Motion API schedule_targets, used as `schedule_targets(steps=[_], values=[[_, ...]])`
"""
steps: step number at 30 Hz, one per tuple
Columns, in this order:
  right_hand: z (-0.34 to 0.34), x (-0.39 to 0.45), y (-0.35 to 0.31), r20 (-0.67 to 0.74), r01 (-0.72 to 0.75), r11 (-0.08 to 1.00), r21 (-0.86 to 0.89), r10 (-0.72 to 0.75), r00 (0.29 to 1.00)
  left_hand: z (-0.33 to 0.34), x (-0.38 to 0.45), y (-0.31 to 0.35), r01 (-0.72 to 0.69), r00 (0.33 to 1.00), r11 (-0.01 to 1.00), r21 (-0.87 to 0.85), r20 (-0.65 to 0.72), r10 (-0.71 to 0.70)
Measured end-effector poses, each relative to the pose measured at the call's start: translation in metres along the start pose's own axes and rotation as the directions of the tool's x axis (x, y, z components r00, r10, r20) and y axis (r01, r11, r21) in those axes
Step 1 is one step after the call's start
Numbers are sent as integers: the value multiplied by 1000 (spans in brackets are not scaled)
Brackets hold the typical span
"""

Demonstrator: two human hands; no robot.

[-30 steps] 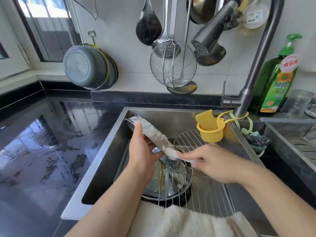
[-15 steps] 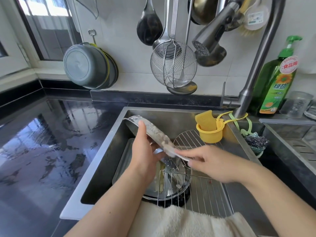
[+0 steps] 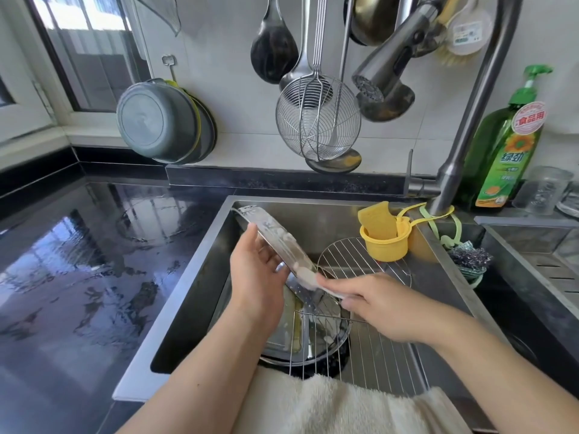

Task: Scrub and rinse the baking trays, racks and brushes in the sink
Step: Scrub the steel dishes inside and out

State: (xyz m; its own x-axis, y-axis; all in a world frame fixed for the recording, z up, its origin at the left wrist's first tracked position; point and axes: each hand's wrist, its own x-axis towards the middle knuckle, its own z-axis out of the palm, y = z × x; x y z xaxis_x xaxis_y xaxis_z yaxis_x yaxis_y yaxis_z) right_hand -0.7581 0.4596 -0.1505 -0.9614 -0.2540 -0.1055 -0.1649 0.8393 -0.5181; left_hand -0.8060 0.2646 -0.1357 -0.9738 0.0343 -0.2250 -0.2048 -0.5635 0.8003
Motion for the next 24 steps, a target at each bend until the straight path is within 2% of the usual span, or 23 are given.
schedule_targets(steps=[2,5,8,10,14,15,17,21,23,24], values=[[4,0,0,-18,-4,1000,-26,4,1000,2,0,-3,9,1000,1000,25,-4,-9],[12,9,-11,-169,33,998,-52,-41,985,8,-3,-9,74,995,974,215,43,-85],[14,21,-22,-284,66,996,-57,-80,955,8,-5,-11,134,984,951,279,80,-162],[12,22,-21,-262,61,997,-53,-73,962,5,-4,-9,124,987,950,287,63,-148],[2,3,-8,-80,-30,999,-25,28,996,3,-3,-6,94,995,966,242,20,-102],[2,-1,-9,-70,-52,998,-37,49,996,3,-2,-6,86,995,967,239,19,-93],[4,0,-16,-152,-40,998,-58,31,988,4,-3,-7,66,996,963,261,40,-79],[10,23,-30,-383,27,998,-63,-49,923,6,-4,-12,63,991,943,328,93,-98],[5,23,-25,-388,-11,999,-49,-9,922,5,-3,-12,55,991,942,332,100,-93],[2,18,-19,-347,-40,999,-34,26,938,4,-3,-11,48,992,947,318,95,-83]])
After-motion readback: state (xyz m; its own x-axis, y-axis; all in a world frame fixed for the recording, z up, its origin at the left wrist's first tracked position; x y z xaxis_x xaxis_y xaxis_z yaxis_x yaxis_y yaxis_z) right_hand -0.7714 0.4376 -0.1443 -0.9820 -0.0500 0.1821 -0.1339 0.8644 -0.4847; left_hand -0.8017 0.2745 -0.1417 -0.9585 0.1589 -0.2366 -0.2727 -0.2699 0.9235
